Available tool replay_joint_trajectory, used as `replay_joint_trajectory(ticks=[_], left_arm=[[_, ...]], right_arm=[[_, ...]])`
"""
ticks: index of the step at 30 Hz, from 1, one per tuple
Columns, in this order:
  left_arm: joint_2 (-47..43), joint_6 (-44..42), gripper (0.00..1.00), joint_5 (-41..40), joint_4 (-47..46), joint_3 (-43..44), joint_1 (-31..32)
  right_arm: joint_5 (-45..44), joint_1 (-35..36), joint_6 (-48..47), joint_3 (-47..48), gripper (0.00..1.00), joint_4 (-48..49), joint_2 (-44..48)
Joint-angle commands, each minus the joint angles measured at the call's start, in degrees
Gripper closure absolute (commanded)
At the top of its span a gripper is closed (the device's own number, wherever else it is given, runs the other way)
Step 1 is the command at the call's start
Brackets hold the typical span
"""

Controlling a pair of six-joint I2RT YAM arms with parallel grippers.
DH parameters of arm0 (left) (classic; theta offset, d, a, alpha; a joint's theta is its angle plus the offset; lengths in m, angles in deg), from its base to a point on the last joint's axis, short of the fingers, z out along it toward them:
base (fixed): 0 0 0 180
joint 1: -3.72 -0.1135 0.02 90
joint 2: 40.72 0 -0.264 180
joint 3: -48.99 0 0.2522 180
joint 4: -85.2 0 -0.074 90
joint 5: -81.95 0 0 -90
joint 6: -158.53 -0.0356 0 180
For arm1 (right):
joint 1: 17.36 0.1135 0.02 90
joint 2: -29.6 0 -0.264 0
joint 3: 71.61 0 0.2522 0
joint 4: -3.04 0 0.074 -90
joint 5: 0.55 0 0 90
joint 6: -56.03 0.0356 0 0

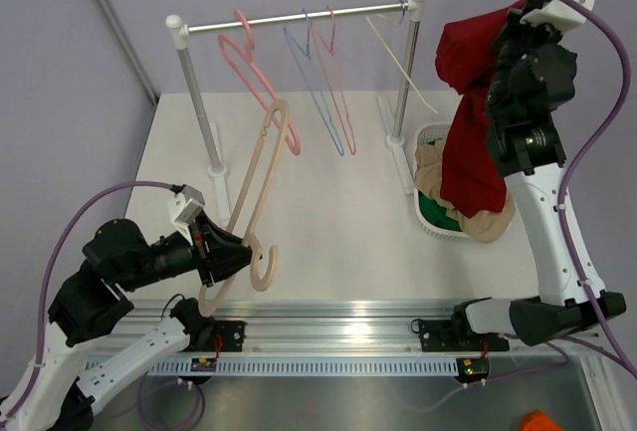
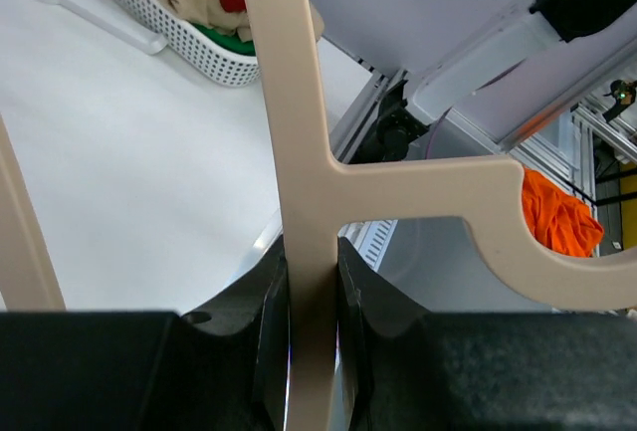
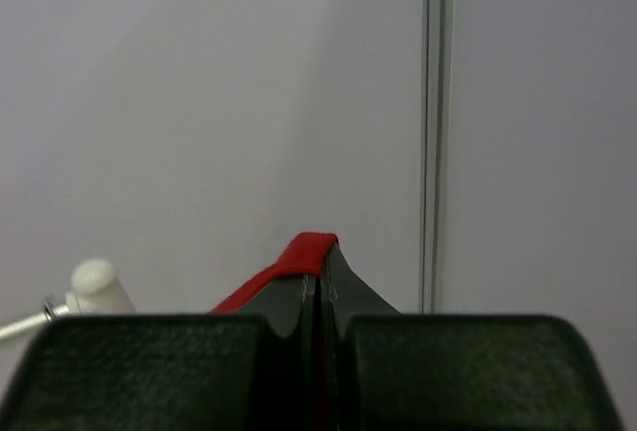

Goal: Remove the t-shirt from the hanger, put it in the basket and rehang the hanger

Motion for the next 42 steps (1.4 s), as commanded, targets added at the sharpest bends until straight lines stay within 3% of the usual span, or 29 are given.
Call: replay_joint_trajectory(ticks=[1,7,13,19,25,28,31,32,33,36,42], left_arm=[[0.5,1.9,1.0,-3.3,-7.4,-1.7,0.2],[0.2,3.1,1.0,-4.7,-9.2,-2.6,0.2],[0.7,4.7,1.0,-5.0,-11.0,-2.8,0.2],[2.9,7.7,1.0,-6.2,-13.4,-2.7,0.2],[4.4,10.8,1.0,-7.6,-16.9,-2.5,0.2],[5.1,12.1,1.0,-7.8,-18.1,-2.2,0.2],[6.2,12.9,1.0,-8.1,-18.5,-1.4,0.2],[6.5,13.5,1.0,-8.1,-18.7,-1.2,0.2],[6.9,13.9,1.0,-8.2,-19.3,-0.7,0.2],[8.5,15.7,1.0,-8.5,-21.0,0.1,0.2],[9.5,21.1,1.0,-11.8,-26.0,0.1,0.2]], right_arm=[[1.3,-2.8,8.3,-11.6,1.0,4.6,6.5],[-8.1,-4.5,17.7,-38.0,1.0,12.3,19.0],[-7.5,-4.6,33.8,-58.2,1.0,6.2,28.3],[-4.5,-4.6,48.0,-72.2,1.0,3.8,26.0],[0.4,-4.6,55.8,-75.0,1.0,3.3,17.8],[-2.4,-4.6,57.7,-75.8,0.88,1.5,17.3],[-2.3,-4.6,57.1,-76.5,0.65,0.6,21.8],[-1.7,-4.6,55.8,-76.1,0.51,-0.7,24.7],[0.2,-4.6,54.8,-74.2,0.27,-2.4,26.1],[6.9,-4.6,51.0,-70.0,0.04,-10.7,32.3],[18.2,-4.5,48.5,-64.3,0.0,-22.7,44.1]])
